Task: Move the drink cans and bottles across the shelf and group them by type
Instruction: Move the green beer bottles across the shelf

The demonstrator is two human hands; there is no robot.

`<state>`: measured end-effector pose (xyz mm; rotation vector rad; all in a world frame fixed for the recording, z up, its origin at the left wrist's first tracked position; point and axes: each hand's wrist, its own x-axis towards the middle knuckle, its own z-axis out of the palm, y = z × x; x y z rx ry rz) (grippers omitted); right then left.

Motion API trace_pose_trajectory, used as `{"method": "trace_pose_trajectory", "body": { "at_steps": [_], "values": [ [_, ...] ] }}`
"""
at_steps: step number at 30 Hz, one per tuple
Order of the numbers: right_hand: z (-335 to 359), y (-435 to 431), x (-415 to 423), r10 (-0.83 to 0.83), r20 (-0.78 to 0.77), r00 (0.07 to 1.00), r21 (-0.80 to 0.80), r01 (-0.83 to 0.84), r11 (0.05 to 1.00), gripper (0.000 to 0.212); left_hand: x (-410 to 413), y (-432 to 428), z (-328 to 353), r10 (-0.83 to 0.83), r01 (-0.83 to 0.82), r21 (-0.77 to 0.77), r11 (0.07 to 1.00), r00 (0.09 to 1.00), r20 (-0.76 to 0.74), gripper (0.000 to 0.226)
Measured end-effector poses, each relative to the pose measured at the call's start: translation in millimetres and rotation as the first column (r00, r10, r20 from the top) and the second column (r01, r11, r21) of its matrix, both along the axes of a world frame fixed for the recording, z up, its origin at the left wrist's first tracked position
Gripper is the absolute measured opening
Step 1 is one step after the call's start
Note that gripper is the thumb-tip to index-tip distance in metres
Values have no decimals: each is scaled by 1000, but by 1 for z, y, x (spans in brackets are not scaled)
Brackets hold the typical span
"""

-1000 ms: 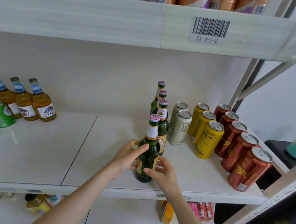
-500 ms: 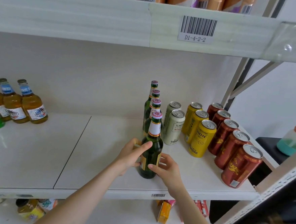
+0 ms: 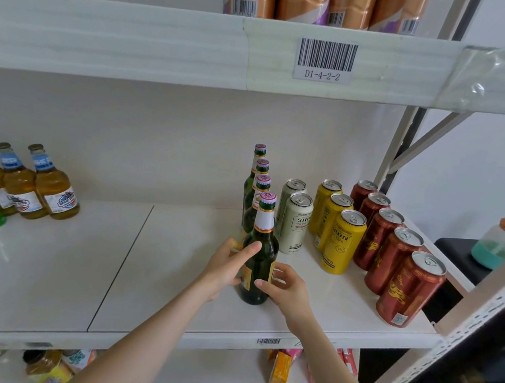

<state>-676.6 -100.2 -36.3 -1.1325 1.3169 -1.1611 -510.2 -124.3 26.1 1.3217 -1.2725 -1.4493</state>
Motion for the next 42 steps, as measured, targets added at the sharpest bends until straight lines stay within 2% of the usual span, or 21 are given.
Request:
{"method": "trace_pose_trajectory", "body": {
  "at_steps": [10, 14, 18, 22, 25, 29, 32, 33, 39, 42],
  "values": [
    [-4, 1, 2, -43, 0, 999, 5, 43, 999, 45, 2, -2, -1, -25, 25, 19, 1000, 1000, 14, 94],
    [-5, 5, 6, -73, -39, 997, 13, 74, 997, 48, 3, -3, -2, -38, 38, 14, 999, 999, 29, 88],
    [-2, 13, 10, -130, -120, 984, -12, 129, 992, 55, 10, 0, -9, -33, 47, -83, 995, 986, 163, 63],
    [-4, 27, 14, -209, -257, 943, -94, 191, 977, 70, 25, 9, -18, 18, 51, -226, 973, 955, 295, 62],
    [-9, 38, 19, -255, -421, 870, -179, 196, 964, 75, 44, 18, -30, 124, 76, -347, 935, 846, 519, 57],
    [-16, 55, 29, -284, -682, 674, -238, 163, 957, 81, 68, 36, -47, 294, 224, -508, 831, 599, 745, 60],
    [-20, 66, 37, -314, -775, 548, -292, 130, 948, 83, 80, 49, -58, 333, 321, -457, 829, 373, 866, 63],
    [-20, 69, 41, -310, -804, 508, -291, 118, 949, 83, 85, 53, -61, 331, 328, -434, 839, 327, 885, 63],
    [-23, 87, 69, -286, -907, 310, -282, 58, 958, 85, 117, 74, -70, 339, 372, -406, 835, 233, 911, 64],
    [-21, 94, 92, -279, -917, 284, -278, 43, 960, 84, 139, 83, -71, 342, 390, -395, 832, 201, 918, 65]
  ]
}}
